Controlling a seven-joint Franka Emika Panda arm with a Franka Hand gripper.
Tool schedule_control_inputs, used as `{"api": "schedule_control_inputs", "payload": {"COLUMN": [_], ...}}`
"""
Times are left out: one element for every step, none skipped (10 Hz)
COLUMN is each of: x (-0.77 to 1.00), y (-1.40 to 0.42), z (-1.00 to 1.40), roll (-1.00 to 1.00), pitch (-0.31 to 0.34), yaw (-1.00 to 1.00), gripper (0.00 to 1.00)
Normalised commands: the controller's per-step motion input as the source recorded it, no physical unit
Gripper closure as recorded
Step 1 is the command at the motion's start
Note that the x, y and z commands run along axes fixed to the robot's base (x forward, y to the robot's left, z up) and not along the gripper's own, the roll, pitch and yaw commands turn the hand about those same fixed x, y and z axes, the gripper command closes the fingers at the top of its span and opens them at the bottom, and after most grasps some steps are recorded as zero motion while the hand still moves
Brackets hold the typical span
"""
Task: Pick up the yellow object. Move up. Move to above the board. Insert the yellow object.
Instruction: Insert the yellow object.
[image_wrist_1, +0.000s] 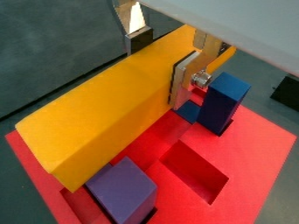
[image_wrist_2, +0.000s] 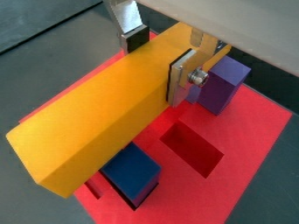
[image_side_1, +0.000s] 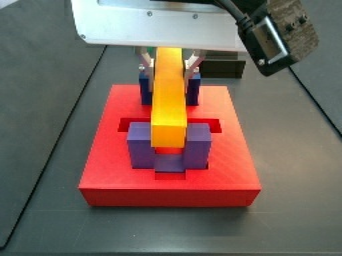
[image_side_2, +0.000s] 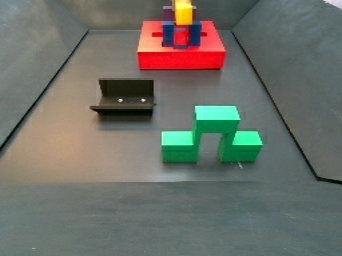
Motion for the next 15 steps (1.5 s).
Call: {"api": "schedule_control_inputs", "payload": {"x": [0.16, 0.22, 0.14, 0.08, 0.02, 0.01, 0.00, 0.00, 0.00, -0.07, -0.07, 0.01, 0.07, 0.08, 0.15], "y": [-0.12, -0.09, -0.07, -0.06, -0.08, -0.06, 0.00, 0.00, 0.00, 0.00, 0.02, 0.00, 0.00, 0.00, 0.00], "z": [-0.19, -0.14, -0.13, -0.11, -0.14, -0.24, -0.33, -0.37, -0.38, -0.33, -0.23, -0.13, -0.14, -0.13, -0.18], "roll": [0.02, 0.00, 0.00, 0.00, 0.00, 0.03, 0.00, 0.00, 0.00, 0.00, 0.00, -0.03, -0.01, 0.00, 0.00], "pitch": [0.000, 0.000, 0.000, 0.000, 0.000, 0.000, 0.000, 0.000, 0.000, 0.000, 0.000, 0.000, 0.000, 0.001, 0.004], "yaw": [0.01, 0.01, 0.00, 0.00, 0.01, 0.00, 0.00, 0.00, 0.00, -0.04, -0.08, 0.00, 0.00, 0.00, 0.05], "gripper": [1.00, 1.00, 1.00, 1.00, 1.00, 1.00, 1.00, 1.00, 1.00, 1.00, 1.00, 1.00, 1.00, 1.00, 1.00]}}
